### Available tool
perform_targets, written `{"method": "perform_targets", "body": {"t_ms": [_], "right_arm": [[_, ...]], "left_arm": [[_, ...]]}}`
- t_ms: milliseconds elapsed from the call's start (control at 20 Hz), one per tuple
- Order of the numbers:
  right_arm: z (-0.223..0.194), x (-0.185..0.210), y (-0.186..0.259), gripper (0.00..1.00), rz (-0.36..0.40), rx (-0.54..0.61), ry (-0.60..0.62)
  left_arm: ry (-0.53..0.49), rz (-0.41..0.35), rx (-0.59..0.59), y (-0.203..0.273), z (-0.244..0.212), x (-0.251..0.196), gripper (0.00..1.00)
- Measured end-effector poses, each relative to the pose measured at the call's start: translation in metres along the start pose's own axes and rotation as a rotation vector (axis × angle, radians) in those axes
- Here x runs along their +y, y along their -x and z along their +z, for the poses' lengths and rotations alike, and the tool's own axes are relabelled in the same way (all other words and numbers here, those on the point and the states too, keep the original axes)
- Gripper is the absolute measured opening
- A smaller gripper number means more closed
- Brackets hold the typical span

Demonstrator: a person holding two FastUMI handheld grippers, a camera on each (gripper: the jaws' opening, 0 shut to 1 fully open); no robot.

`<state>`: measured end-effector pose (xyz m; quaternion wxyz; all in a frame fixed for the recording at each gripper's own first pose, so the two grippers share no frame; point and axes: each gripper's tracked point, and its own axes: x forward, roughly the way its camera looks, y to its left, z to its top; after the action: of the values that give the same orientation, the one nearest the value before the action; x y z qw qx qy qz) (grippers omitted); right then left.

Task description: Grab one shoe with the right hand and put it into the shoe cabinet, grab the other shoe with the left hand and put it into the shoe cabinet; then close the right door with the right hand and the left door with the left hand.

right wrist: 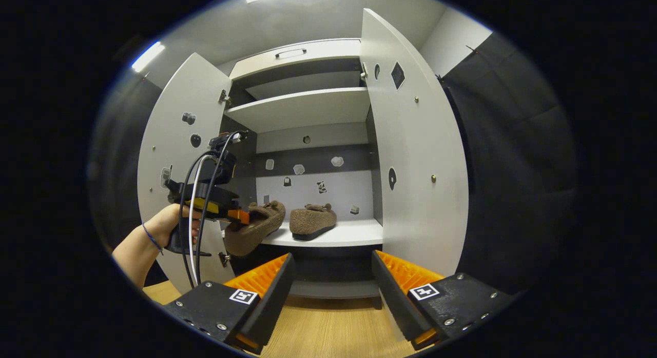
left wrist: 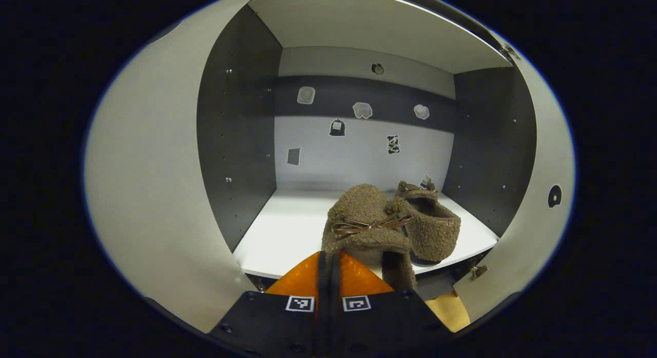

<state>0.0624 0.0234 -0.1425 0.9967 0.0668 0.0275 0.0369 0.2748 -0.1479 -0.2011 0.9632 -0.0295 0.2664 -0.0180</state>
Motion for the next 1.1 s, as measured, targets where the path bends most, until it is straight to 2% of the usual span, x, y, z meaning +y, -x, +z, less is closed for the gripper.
{"method": "perform_targets", "body": {"t_ms": [150,250,450,600,700,800,900,1000,1100], "right_arm": [[-0.005,0.009,0.002,0.92,0.018,0.004,-0.012],[0.001,0.016,0.002,0.92,0.030,-0.024,0.001],[0.000,0.022,-0.008,0.92,0.005,-0.092,0.045],[0.007,0.031,-0.025,0.92,-0.005,-0.124,0.098],[0.023,0.039,-0.035,0.92,-0.014,-0.156,0.127],[0.029,0.042,-0.048,0.92,-0.036,-0.109,0.139],[0.039,0.056,-0.057,0.93,-0.011,-0.040,0.084],[0.054,0.059,-0.066,0.93,-0.010,0.009,0.040],[0.069,0.060,-0.068,0.93,-0.011,0.031,0.054]], "left_arm": [[0.018,0.010,-0.007,0.008,-0.005,0.007,0.06],[0.058,-0.021,-0.002,0.012,-0.008,0.004,0.06],[0.123,-0.077,-0.005,0.007,-0.013,-0.002,0.06],[0.131,-0.104,-0.019,0.002,-0.009,-0.004,0.06],[0.105,-0.080,-0.047,0.001,0.002,0.002,0.06],[0.095,-0.040,-0.049,-0.005,0.020,0.013,0.06],[0.119,-0.020,-0.014,-0.017,0.037,0.016,0.06],[0.080,0.016,0.021,-0.036,0.051,0.021,0.06],[0.119,0.009,0.082,-0.057,0.057,0.014,0.06]]}}
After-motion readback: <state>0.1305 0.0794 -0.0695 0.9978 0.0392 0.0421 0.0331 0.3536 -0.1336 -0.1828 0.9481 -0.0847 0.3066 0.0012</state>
